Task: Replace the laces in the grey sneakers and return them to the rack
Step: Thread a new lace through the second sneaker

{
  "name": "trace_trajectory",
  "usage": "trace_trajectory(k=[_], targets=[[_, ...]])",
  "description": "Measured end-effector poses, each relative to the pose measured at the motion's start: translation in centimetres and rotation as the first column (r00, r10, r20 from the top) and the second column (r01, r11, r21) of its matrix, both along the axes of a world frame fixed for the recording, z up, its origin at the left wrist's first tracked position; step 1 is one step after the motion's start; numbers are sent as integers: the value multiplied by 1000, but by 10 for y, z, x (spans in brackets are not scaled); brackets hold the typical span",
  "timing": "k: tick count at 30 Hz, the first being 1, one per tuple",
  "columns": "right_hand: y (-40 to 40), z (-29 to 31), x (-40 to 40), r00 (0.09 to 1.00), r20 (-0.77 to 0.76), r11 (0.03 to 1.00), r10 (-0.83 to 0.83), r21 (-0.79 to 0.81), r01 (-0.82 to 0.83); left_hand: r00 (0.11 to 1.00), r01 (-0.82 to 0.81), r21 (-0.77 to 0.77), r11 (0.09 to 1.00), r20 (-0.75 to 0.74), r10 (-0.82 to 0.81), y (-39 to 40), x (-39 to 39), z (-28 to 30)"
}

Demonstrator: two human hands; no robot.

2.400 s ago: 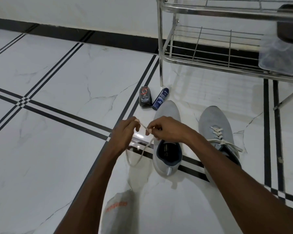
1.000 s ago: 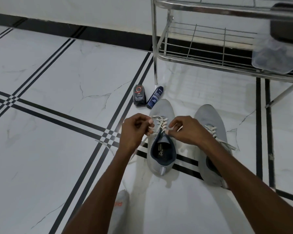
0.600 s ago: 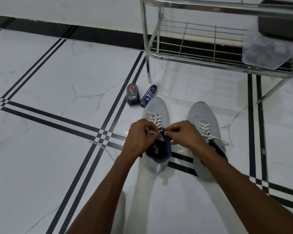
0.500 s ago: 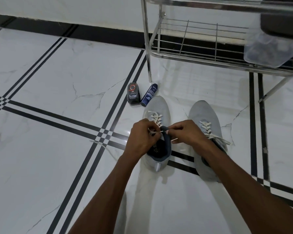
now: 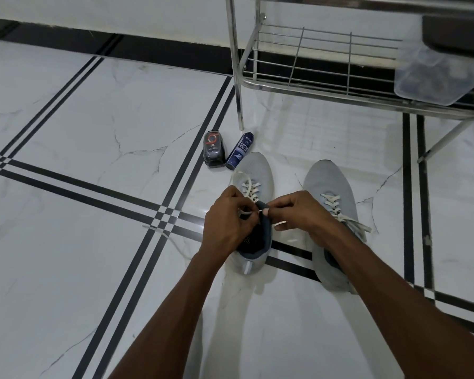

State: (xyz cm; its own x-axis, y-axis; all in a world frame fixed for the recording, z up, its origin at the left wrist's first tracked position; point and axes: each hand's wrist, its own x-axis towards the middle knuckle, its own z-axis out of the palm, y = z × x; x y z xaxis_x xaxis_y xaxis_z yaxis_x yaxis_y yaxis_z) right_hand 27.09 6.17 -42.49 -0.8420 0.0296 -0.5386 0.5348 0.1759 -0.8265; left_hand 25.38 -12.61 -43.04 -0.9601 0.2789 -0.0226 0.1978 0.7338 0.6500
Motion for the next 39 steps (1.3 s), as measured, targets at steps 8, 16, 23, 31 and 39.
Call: trace_trajectory(k=[8, 16, 23, 31, 39], targets=[[3, 1, -2, 999, 17, 991, 38, -127, -36, 1000, -11, 31, 999, -20, 12, -3, 4, -5], [-1, -4, -5, 994, -79, 995, 81, 68, -76, 997, -55, -70, 996, -58, 51, 5, 9, -7], [-4, -5, -6, 987, -114, 988, 115, 118, -102, 995, -60, -101, 993, -80, 52, 5, 9, -10], [-2, 4, -3, 1000, 3, 989, -4, -146, 4, 986, -154, -10, 988, -72, 153, 5, 10, -10], [-9, 3, -10, 998, 57, 999, 24, -30, -23, 977, -163, -20, 986, -143, 159, 8, 28, -1]])
